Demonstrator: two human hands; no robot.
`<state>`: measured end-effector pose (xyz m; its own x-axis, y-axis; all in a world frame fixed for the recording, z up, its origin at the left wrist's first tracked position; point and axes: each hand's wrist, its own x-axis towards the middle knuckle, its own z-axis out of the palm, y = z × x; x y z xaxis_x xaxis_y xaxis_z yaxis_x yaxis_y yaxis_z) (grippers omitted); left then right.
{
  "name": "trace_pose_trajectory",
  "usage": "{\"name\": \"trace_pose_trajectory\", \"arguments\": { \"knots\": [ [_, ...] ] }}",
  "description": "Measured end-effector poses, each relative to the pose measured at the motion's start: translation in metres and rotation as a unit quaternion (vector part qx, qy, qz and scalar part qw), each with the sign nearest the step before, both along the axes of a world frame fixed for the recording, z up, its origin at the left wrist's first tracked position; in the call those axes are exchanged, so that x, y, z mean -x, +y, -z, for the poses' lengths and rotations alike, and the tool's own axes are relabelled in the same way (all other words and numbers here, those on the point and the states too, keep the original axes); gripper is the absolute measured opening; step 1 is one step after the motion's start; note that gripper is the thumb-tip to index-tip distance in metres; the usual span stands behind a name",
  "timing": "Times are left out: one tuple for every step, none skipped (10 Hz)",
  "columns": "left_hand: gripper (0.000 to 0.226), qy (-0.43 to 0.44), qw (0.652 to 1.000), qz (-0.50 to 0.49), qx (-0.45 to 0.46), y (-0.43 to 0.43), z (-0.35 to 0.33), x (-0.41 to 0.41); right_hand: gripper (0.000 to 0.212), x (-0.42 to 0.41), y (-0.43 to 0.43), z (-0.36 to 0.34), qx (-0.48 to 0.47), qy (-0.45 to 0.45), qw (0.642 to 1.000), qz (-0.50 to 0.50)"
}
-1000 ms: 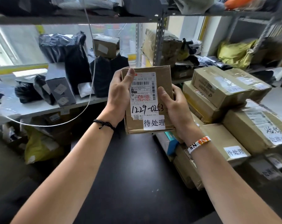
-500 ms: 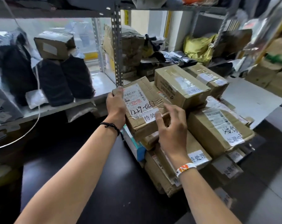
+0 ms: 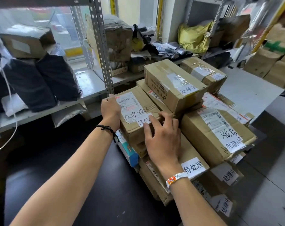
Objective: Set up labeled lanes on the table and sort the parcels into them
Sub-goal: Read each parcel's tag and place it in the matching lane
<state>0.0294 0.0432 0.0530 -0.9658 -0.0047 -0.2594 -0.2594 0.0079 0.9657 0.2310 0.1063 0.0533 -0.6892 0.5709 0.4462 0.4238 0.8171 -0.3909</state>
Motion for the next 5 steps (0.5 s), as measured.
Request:
{"name": "trace_pose_trajectory", "arguments": {
  "knots": [
    [0.056, -0.021, 1.0, 0.01, -0.003, -0.001, -0.003, -0.004, 0.037, 0.003, -0.002, -0.001, -0.005, -0.014, 1.0, 0.013],
    [0.077, -0.037, 0.999, 0.009, -0.021, -0.002, 0.004, 0.002, 0.039, 0.003, -0.004, -0.005, 0.002, -0.035, 0.999, 0.021],
    [0.093, -0.065, 0.995, 0.05, -0.053, -0.005, 0.017, 0.015, 0.046, -0.001, -0.006, -0.014, 0.01, -0.062, 0.998, 0.015],
    [0.107, -0.085, 0.986, 0.112, -0.094, -0.012, 0.046, 0.043, 0.048, -0.008, -0.009, -0.026, 0.025, -0.048, 0.999, -0.003],
    [0.129, -0.007, 0.994, 0.111, 0.003, -0.035, -0.002, 0.005, 0.048, -0.012, -0.011, -0.042, 0.031, 0.014, 0.999, -0.033]
  ]
}}
